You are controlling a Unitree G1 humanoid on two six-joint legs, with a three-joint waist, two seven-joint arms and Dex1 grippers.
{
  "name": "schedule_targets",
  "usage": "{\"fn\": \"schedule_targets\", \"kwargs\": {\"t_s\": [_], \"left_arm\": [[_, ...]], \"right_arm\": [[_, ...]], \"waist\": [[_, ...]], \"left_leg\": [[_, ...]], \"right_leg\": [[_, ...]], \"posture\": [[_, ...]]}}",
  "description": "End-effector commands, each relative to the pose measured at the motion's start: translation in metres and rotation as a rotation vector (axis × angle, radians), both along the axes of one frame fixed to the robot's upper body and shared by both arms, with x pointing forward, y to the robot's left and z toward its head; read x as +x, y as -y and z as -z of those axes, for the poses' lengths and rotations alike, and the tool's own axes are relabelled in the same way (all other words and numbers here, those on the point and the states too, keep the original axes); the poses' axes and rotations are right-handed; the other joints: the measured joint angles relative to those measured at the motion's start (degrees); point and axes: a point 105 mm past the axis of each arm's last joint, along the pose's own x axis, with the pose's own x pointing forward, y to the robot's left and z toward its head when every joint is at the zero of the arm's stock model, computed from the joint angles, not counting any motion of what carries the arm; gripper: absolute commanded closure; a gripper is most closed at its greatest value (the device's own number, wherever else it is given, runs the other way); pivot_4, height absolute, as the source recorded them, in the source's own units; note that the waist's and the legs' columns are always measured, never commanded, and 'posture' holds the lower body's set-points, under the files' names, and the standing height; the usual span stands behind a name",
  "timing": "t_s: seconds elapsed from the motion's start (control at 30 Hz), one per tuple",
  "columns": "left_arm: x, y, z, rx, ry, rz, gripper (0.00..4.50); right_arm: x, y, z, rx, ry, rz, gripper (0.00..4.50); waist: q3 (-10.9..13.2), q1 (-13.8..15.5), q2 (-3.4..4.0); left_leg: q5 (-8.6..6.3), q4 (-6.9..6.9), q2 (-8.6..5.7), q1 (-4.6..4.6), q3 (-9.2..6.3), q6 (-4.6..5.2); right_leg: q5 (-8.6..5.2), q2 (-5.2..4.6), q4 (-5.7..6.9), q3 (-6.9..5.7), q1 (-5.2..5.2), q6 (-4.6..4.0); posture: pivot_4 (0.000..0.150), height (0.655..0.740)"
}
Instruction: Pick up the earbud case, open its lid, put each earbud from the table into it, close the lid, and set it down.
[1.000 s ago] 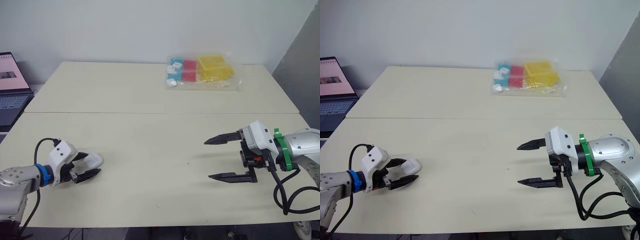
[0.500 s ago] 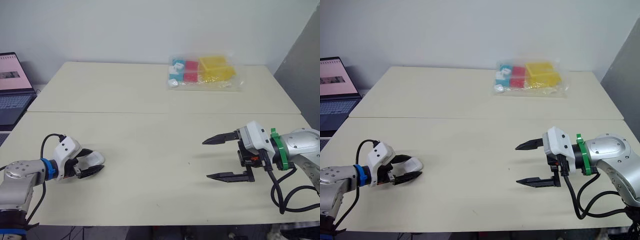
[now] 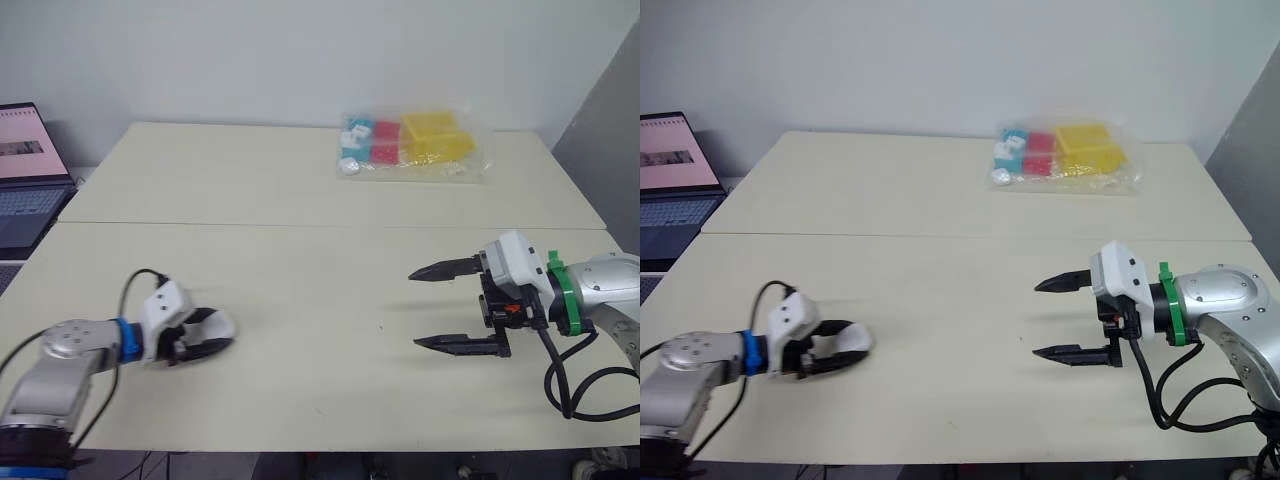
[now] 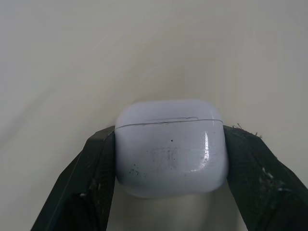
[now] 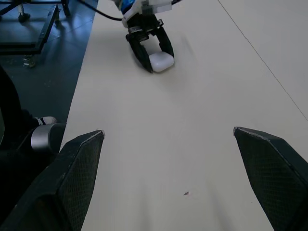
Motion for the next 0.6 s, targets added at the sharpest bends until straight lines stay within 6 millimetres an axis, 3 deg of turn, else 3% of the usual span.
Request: {"fn": "schedule_targets", "kwargs": {"t_s": [0.03,0.2,0.33,0.47,0.6], "left_arm": [[0.006,0.065,-0.033,-0.096,0.18,0.175,1.67],[0.008,0.118,-0.05,-0.178,0.328,0.298,1.67],[0.006,0.169,-0.067,-0.191,0.641,0.473,1.67],[0.005,0.179,-0.074,-0.205,0.79,0.522,1.67],[0.004,0.18,-0.073,-0.207,0.819,0.54,1.67]], "right_arm": [[-0.002,0.0,-0.01,0.085,-0.045,0.094,0.0],[0.002,-0.005,-0.001,0.083,-0.137,0.234,0.0],[0.004,-0.014,0.016,0.15,-0.37,0.32,0.0],[0.012,-0.022,0.026,0.194,-0.489,0.376,0.0],[0.019,-0.03,0.03,0.226,-0.541,0.408,0.0]], "waist": [[0.0,0.3,-0.05],[0.0,-0.6,-0.1],[0.0,-0.7,-0.11],[0.0,-1.2,-0.11],[0.0,-1.1,-0.11]], "left_leg": [[0.0,0.02,-0.01,-0.03,0.0,0.0],[0.0,0.1,-0.04,0.0,0.03,0.0],[0.02,0.03,0.01,0.01,-0.05,0.01],[0.03,0.01,-0.01,-0.02,0.07,0.02],[0.03,0.02,0.0,-0.03,0.03,0.03]], "right_leg": [[0.02,0.0,0.0,0.01,0.0,0.03],[0.09,0.1,0.03,0.15,0.02,0.12],[0.1,0.33,0.05,0.13,0.06,0.09],[0.11,0.4,0.03,0.32,0.08,0.08],[0.11,0.45,0.04,0.24,0.03,0.09]], "posture": [[0.15,0.74],[0.15,0.74],[0.15,0.74],[0.15,0.74],[0.15,0.74]]}}
